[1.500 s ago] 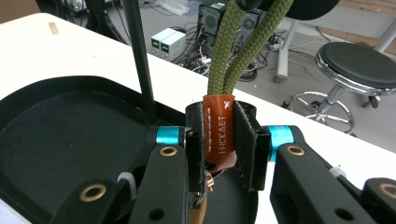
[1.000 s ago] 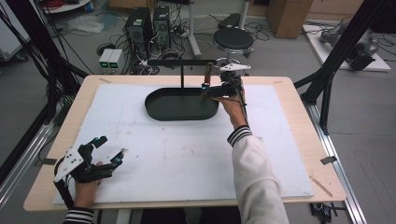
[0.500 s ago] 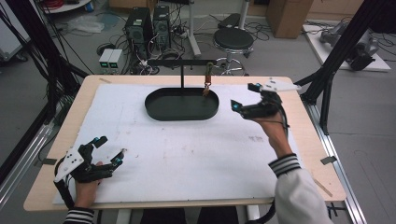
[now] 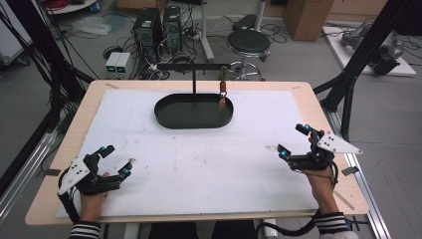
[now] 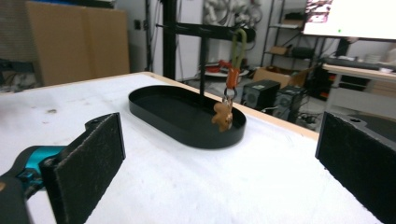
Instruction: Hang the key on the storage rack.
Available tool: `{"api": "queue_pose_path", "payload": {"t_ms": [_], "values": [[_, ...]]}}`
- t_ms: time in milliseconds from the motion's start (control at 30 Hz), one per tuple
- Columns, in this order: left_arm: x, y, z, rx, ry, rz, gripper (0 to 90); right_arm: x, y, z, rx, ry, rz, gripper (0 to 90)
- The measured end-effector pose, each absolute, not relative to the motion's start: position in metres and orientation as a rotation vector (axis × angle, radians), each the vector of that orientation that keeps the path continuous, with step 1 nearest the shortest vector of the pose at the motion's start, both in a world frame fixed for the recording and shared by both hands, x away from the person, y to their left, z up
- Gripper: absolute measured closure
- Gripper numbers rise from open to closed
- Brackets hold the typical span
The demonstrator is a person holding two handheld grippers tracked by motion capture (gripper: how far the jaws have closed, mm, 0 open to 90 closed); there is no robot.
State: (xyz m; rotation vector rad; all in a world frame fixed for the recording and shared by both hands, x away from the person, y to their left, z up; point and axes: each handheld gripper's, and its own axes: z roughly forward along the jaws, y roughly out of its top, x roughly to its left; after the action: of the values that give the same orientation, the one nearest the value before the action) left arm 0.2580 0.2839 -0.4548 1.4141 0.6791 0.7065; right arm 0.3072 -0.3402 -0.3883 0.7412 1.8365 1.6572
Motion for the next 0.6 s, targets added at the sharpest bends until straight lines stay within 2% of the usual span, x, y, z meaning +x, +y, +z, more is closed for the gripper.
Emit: {"api": "queue_pose_path", "payload": {"t_ms": [200, 467, 600], "values": [[0.257, 0.284, -0.455, 1.409, 0.676, 0.719, 12.9, 0.300, -0.344, -0.427, 0.782, 1.774, 1.674, 0.3], [0.257, 0.284, -0.455, 1.404, 0.680, 0.719, 12.9, 0.301, -0.342, -0.451, 0.822, 1.775, 1.693, 0.3], [0.257, 0.284, -0.455, 1.402, 0.679, 0.719, 12.9, 0.297, -0.340, -0.452, 0.795, 1.749, 1.665, 0.3]]}}
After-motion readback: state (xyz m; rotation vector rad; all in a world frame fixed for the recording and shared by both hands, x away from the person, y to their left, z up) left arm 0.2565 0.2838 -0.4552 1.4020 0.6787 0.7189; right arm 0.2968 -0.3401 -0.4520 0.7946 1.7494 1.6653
